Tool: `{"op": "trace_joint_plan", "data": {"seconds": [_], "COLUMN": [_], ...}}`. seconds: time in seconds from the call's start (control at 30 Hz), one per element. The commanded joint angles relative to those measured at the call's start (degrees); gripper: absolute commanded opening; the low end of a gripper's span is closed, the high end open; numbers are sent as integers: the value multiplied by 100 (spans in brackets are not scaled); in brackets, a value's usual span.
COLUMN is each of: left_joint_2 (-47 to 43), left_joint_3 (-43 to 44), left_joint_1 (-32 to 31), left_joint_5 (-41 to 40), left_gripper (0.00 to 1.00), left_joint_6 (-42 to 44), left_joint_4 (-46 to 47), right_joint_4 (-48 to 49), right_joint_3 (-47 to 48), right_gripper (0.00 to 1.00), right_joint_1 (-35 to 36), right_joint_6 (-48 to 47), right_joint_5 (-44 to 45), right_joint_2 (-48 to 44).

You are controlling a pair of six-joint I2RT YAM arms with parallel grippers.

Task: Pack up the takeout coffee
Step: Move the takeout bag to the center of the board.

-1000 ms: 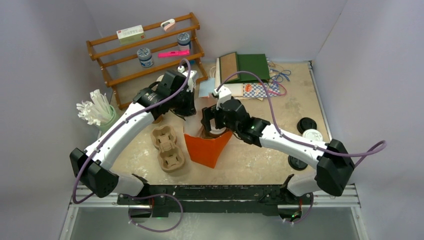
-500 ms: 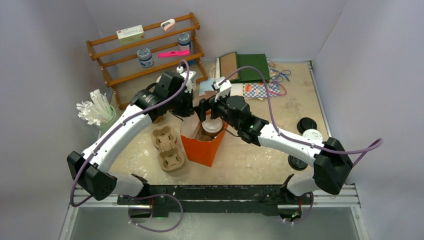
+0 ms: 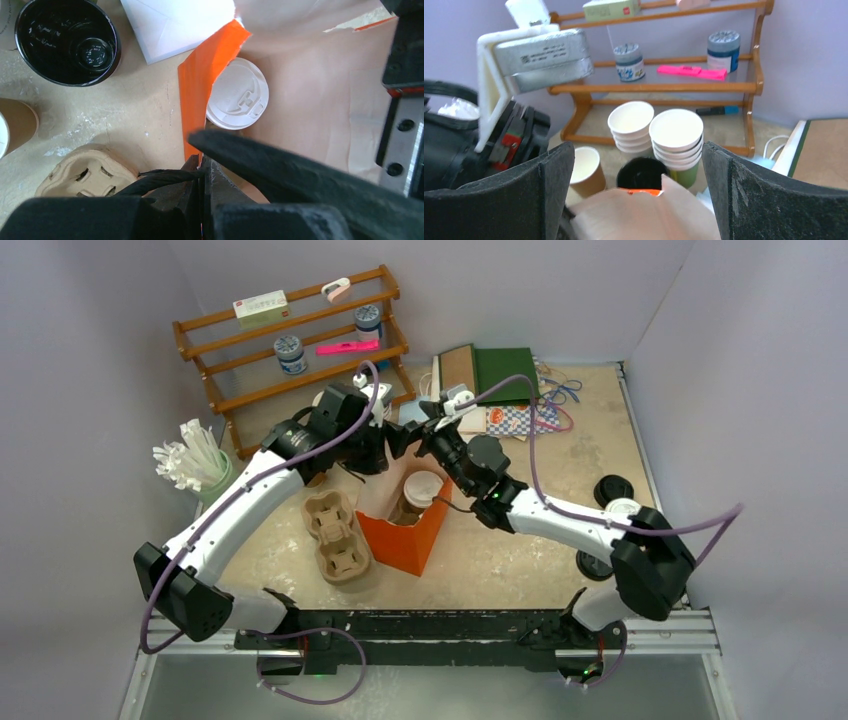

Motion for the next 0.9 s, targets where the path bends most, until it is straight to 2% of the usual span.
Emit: {"op": "trace_joint_plan", "data": {"seconds": [0.0, 0.23, 0.53, 0.6, 0.7, 0.87], "left_joint_2": [-185, -249, -366, -400, -445, -500], "left_joint_3": [-35, -42, -185, -242, -336, -462], "left_joint_1": [0, 5, -4, 1, -1, 1], "left_joint_5": [43, -3, -143, -130, -112, 9], "left_gripper": [0, 0, 0, 0, 0, 0], "left_joint_6": [137, 199, 179, 145, 110, 37], "left_joint_4": [200, 165, 162, 196, 255, 356], "right_joint_4": [1586, 1801, 1119, 850, 561, 1126], "right_joint_3": [241, 905, 1205, 1349, 1385, 1366], "right_gripper": [98, 99, 98, 98, 98, 98], "right_joint_1": [6, -4, -6, -8, -5, -9], "right_joint_6": [-223, -332, -188, -159, 209, 427], "right_joint_5": [370, 468, 773, 1107, 1270, 1319], "right_joint_2": [401, 700, 120, 15, -138, -40]}}
